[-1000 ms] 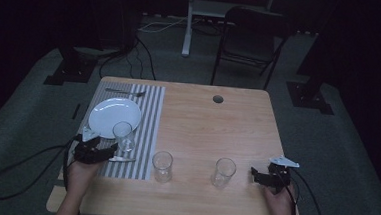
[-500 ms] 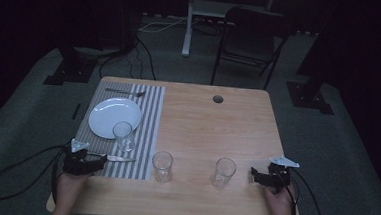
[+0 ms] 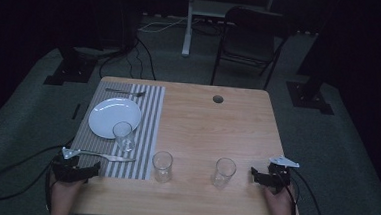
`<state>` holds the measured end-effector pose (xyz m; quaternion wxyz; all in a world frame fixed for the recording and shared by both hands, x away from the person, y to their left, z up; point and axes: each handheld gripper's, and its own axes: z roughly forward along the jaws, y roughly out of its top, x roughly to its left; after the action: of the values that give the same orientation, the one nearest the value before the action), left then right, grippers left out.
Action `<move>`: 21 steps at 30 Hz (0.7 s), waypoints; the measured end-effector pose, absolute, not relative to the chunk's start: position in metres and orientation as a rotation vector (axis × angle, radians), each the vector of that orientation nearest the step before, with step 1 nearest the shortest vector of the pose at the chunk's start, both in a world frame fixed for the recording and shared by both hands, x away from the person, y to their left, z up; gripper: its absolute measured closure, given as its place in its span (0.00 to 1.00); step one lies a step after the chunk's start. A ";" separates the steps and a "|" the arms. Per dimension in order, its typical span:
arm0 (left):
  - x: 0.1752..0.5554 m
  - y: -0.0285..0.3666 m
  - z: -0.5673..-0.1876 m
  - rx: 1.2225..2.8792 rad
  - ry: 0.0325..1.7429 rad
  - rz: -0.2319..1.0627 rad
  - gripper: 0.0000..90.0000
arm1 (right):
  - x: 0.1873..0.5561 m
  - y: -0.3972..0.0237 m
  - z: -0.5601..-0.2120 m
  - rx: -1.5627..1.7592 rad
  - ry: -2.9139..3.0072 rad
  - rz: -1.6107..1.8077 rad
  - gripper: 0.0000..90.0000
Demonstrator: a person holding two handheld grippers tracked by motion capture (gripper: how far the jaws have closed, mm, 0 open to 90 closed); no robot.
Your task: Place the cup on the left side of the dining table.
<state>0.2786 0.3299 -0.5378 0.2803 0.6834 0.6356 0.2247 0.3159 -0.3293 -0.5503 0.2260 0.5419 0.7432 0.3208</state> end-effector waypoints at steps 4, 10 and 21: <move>0.276 0.330 -0.542 1.844 1.685 0.610 0.00 | 0.316 -0.329 -0.550 1.494 2.049 0.885 0.14; 0.272 0.328 -0.546 1.873 1.644 0.665 0.00 | 0.316 -0.329 -0.550 1.494 2.049 0.885 0.14; 0.268 0.327 -0.546 1.885 1.642 0.665 0.00 | 0.316 -0.329 -0.550 1.494 2.049 0.885 0.14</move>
<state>0.2682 0.3271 -0.5462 0.2738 0.7010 0.6104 0.2472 0.3158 -0.3293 -0.5503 0.2259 0.5420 0.7431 0.3209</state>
